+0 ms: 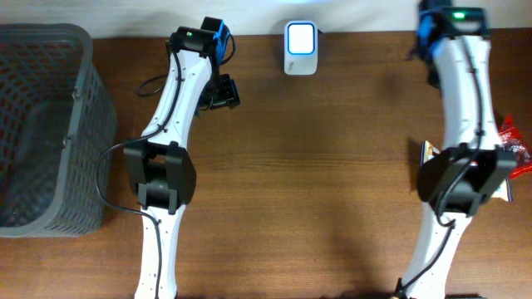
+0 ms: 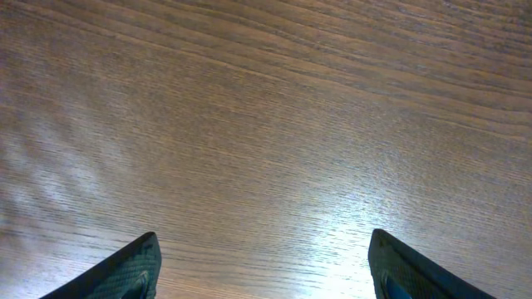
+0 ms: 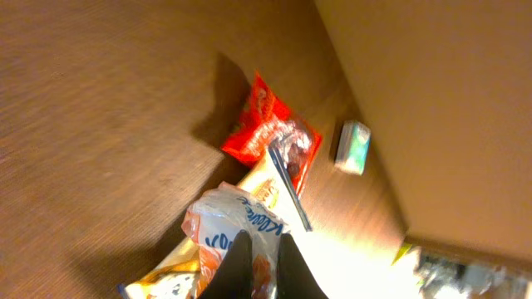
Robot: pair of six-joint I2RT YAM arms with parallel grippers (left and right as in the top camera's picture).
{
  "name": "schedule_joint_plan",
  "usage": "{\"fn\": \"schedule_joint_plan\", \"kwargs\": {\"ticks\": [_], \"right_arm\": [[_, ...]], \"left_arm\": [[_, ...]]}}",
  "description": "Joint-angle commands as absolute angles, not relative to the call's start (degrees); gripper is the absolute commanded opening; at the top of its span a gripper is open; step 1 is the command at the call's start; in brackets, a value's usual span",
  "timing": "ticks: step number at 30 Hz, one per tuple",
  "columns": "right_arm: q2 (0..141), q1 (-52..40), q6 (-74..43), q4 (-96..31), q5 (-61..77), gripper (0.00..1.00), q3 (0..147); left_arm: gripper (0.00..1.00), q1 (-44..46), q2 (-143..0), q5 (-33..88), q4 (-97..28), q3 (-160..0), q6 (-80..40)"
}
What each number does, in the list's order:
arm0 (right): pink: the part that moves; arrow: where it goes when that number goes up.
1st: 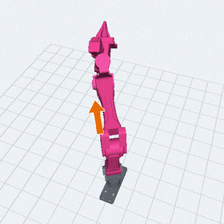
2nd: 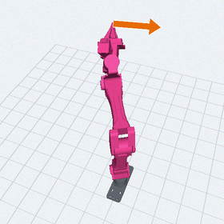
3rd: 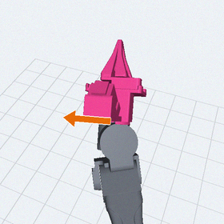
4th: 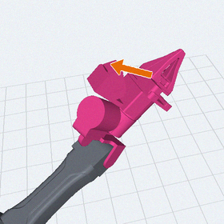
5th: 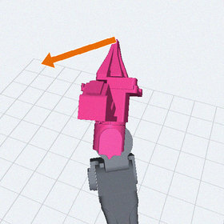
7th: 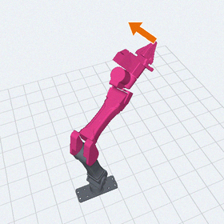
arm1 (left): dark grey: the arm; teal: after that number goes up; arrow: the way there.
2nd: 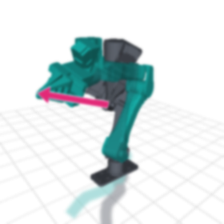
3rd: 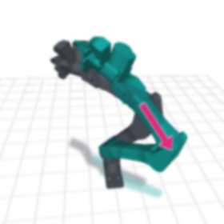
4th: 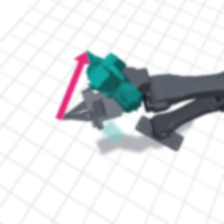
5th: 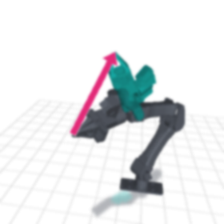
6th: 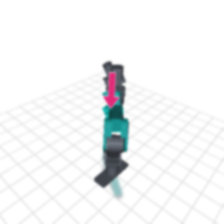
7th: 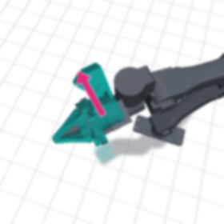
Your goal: Scan the item barcode
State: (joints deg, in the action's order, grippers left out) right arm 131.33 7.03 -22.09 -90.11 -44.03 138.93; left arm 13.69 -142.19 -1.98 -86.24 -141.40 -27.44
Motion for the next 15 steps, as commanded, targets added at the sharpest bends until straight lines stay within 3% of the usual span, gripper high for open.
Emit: {"fn": "schedule_joint_plan", "kwargs": {"ticks": [1,6,7,9,10,11,12,13,15], "right_arm": [[131.0,13.7,-27.5,-91.0,-34.6,0.04,139.1],[131.0,20.2,-27.5,-92.1,-28.7,0.1,138.4],[131.0,20.9,-27.5,-92.3,-28.7,0.17,138.3],[131.0,21.9,-27.5,-92.8,-28.7,0.6,138.2],[131.0,22.2,-27.5,-92.9,-28.7,0.71,138.2],[131.0,22.3,-27.4,-93.1,-28.8,0.75,138.2],[131.0,22.2,-27.3,-93.3,-28.7,0.82,138.2],[130.8,21.7,-27.6,-94.0,-28.7,0.97,138.2],[130.3,21.2,-27.5,-94.3,-28.7,0.99,138.2]], "left_arm": [[0.76,13.8,-142.2,-2.6,-86.7,-142.5,-26.7],[0.77,13.8,-142.2,-2.6,-86.7,-142.5,-26.7],[0.77,13.8,-142.2,-2.6,-86.7,-142.5,-26.7],[0.77,13.8,-142.2,-2.6,-86.7,-142.5,-26.7],[0.77,13.8,-142.2,-2.6,-86.6,-142.5,-26.7],[0.78,13.8,-142.2,-2.6,-86.7,-142.5,-26.7],[0.86,13.8,-142.2,-2.6,-86.6,-142.5,-26.7],[1.0,13.8,-142.2,-2.6,-86.6,-142.5,-26.7],[0.99,13.8,-142.2,-2.6,-86.5,-142.5,-26.7]]}}
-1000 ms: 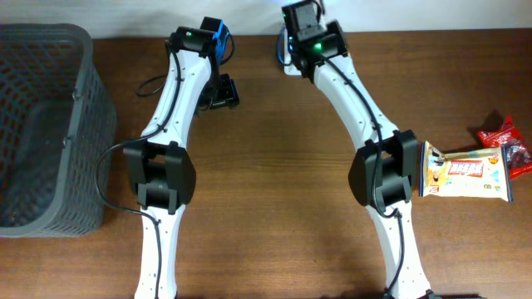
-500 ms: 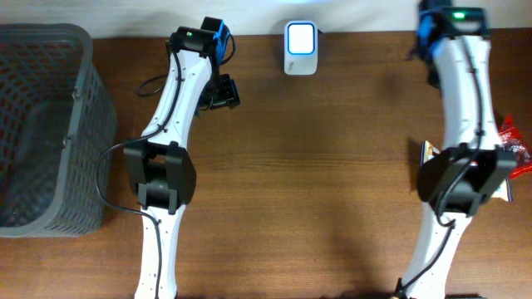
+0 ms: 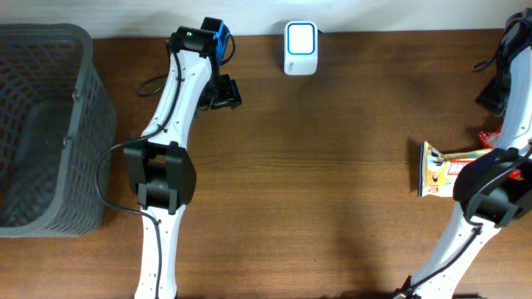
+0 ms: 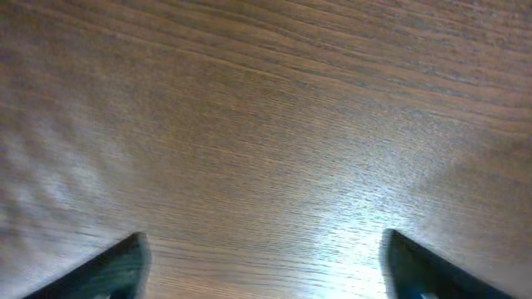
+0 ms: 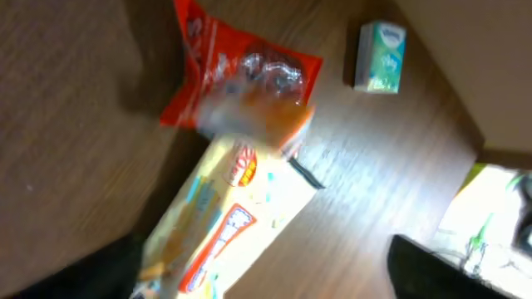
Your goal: Scan the item barcode
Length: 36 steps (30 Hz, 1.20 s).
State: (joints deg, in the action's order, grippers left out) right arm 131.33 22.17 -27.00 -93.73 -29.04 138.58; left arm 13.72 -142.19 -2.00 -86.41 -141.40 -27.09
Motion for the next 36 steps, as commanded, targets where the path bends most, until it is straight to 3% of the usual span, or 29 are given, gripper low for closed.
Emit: {"fn": "schedule_joint_plan", "kwargs": {"ticks": [1,14,18,21,29,36], "right_arm": [[129.8,20.8,-27.6,-94.5,-28.7,0.99,138.2],[105.8,15.0,-25.7,-97.3,-22.9,0.98,138.2],[98.5,13.0,-22.2,-97.3,-14.1,0.98,137.7],[92.2,10.0,-18.5,-97.3,-4.7,0.98,132.7],[74.8,1.6,-18.5,-97.3,-3.3,0.98,107.4],[73.0,1.4,-18.4,-97.3,-0.6,0.98,102.3]], "left_arm": [[0.99,13.8,-142.2,-2.6,-86.4,-142.5,-26.7],[0.99,13.8,-142.2,-2.6,-86.2,-142.5,-26.7],[0.99,13.8,-142.2,-2.6,-86.2,-142.5,-26.7],[0.99,13.8,-142.2,-2.6,-86.2,-142.5,-26.7],[0.99,13.8,-142.2,-2.6,-86.2,-142.5,-26.7],[0.99,13.8,-142.2,-2.6,-86.2,-142.5,-26.7]]}}
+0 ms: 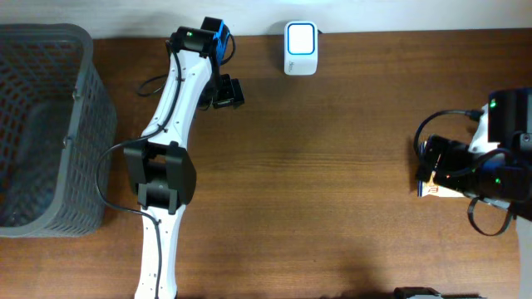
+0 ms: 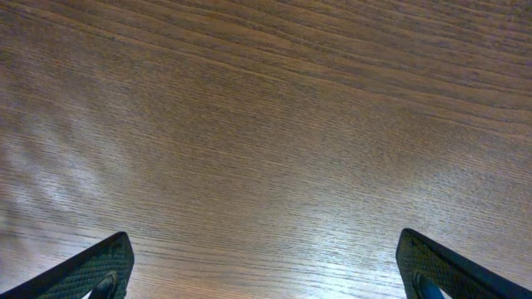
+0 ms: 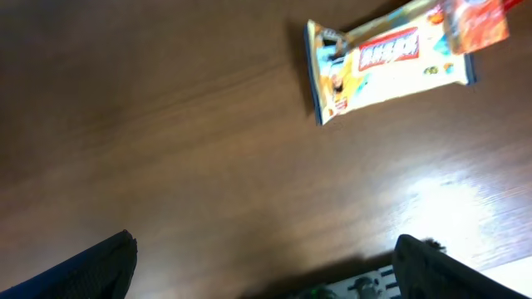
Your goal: Scan the item barcode
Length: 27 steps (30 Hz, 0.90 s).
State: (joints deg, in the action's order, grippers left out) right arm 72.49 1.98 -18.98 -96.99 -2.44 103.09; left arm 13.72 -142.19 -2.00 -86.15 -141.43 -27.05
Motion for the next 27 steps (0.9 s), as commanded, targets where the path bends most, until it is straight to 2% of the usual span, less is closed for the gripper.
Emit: {"fn": "schedule_joint_plan", "kwargs": {"ticks": [1,13,18,23,27], "right_arm": [[73.3,1.4,-18.4,-97.3,-0.6,0.98,102.3],[79.3,1.5,-18.4,-97.3,-0.3,0.98,102.3],[76.4,1.5,-18.2,-93.0,-0.8,0.98,100.2],[61.3,1.5,-18.2,-75.9,0.9,0.98,89.3],[43.1,1.5,-18.2,-59.7,1.3,0.98,71.6]], "left_arm": [[0.99,13.8,-142.2,-2.6,-86.2,-142.5,-26.7],[0.99,13.8,-142.2,-2.6,-86.2,-142.5,-26.7],[0.99,13.8,-142.2,-2.6,-86.2,-142.5,-26.7],[0.99,13.8,-142.2,-2.6,-86.2,-142.5,-26.7],[0.99,13.8,-142.2,-2.6,-86.2,-142.5,-26.7]]}}
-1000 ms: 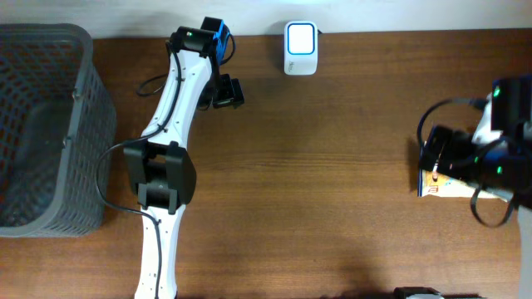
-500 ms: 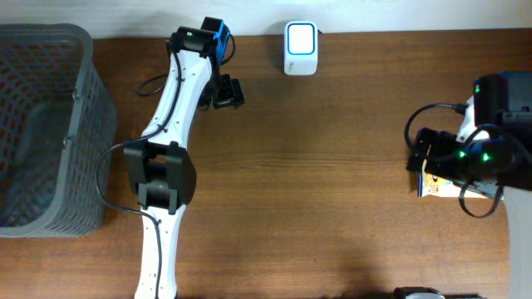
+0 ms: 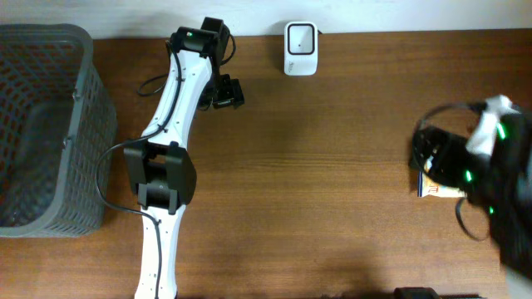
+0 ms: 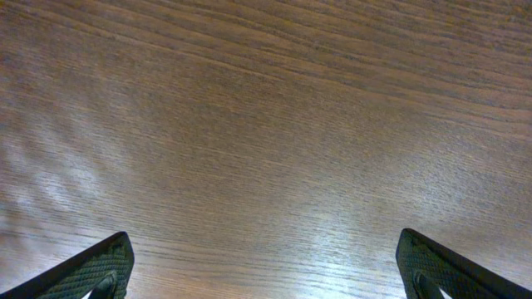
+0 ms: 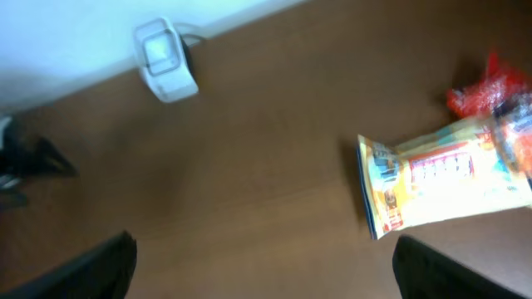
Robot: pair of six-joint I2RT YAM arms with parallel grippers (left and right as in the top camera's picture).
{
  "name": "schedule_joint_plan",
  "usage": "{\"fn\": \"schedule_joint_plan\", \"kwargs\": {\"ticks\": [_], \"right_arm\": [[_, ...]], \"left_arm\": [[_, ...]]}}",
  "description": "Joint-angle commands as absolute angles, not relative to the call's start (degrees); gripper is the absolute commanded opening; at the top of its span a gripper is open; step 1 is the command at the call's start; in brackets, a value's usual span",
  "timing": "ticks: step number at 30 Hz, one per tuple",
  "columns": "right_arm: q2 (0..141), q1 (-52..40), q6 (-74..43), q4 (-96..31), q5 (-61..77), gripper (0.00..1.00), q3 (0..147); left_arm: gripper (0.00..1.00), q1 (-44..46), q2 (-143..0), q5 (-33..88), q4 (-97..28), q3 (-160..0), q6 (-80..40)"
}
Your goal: Scan the item barcode
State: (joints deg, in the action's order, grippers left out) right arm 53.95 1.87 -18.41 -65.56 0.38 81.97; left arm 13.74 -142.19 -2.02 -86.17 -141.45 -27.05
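Observation:
The white barcode scanner (image 3: 300,37) stands at the table's far edge and also shows in the right wrist view as the scanner (image 5: 166,71). A yellow snack pack (image 5: 440,183) lies flat on the table at the right, and a corner of the pack (image 3: 435,191) peeks out under my blurred right arm. My right gripper (image 5: 264,270) is open and holds nothing, with the pack off to its right. At the far left-centre, my left gripper (image 3: 226,93) hangs open over bare wood, its fingertips (image 4: 100,270) wide apart.
A red snack bag (image 5: 490,87) lies just beyond the yellow pack. A dark grey mesh basket (image 3: 41,124) fills the table's left end. The brown wooden table (image 3: 316,208) stretches between the two arms.
My right arm has moved: its wrist view then showed the yellow pack at the top, and now shows the scanner and the pack at the right. The left arm is unchanged.
My right gripper was first shut above a heap of snack packs at the far right. Then it was open over the red and yellow packs. Later the arm sat folded by the yellow pack, where it is now. My left gripper opened wider, staying in place.

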Motion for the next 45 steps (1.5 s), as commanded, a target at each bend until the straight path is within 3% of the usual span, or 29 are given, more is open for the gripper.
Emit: {"fn": "schedule_joint_plan", "kwargs": {"ticks": [1,10,15,40,45], "right_arm": [[38.7,1.5,-18.2,-56.2,1.3,0.99,67.0],[11.7,-1.2,-18.2,-31.0,1.5,0.99,34.2],[3.4,-1.5,-18.2,-20.0,0.9,0.98,22.1],[0.2,-3.1,-18.2,4.6,-6.7,0.98,0.6],[0.2,-3.0,-18.2,3.8,-6.7,0.98,0.3]], "left_arm": [[0.99,13.8,-142.2,-2.6,-86.2,-142.5,-26.7],[0.99,13.8,-142.2,-2.6,-86.2,-142.5,-26.7],[0.99,13.8,-142.2,-2.6,-86.2,-142.5,-26.7],[0.99,13.8,-142.2,-2.6,-86.2,-142.5,-26.7],[0.99,13.8,-142.2,-2.6,-86.2,-142.5,-26.7]]}}
